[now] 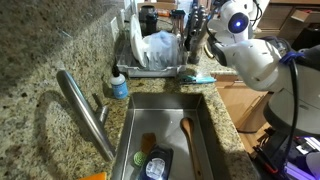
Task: Pick the object and put it in the cup
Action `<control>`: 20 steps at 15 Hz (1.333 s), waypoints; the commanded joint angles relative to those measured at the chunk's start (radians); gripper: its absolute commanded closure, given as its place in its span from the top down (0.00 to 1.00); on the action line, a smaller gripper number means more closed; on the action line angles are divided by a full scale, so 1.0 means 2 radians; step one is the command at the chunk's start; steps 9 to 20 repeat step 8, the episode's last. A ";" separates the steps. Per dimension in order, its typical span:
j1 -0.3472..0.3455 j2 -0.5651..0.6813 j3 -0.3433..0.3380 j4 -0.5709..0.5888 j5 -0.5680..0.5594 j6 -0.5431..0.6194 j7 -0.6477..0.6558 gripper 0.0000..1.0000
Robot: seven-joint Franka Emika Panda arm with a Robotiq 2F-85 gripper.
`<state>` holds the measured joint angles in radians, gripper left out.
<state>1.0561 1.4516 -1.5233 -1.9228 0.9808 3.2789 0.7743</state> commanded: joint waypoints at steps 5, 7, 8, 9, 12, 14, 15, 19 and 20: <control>0.116 -0.190 -0.103 -0.009 -0.005 -0.139 -0.063 1.00; 0.097 -0.150 -0.101 0.000 -0.002 -0.126 -0.042 1.00; 0.107 -0.169 -0.109 0.000 -0.002 -0.134 -0.051 1.00; 0.107 -0.169 -0.109 0.000 -0.002 -0.134 -0.051 1.00; 0.107 -0.169 -0.109 0.000 -0.002 -0.134 -0.051 1.00; 0.107 -0.169 -0.109 0.000 -0.002 -0.134 -0.051 1.00; 0.107 -0.169 -0.109 0.000 -0.002 -0.134 -0.051 1.00; 0.107 -0.169 -0.109 0.000 -0.002 -0.134 -0.051 1.00; 0.107 -0.169 -0.109 0.000 -0.002 -0.134 -0.051 1.00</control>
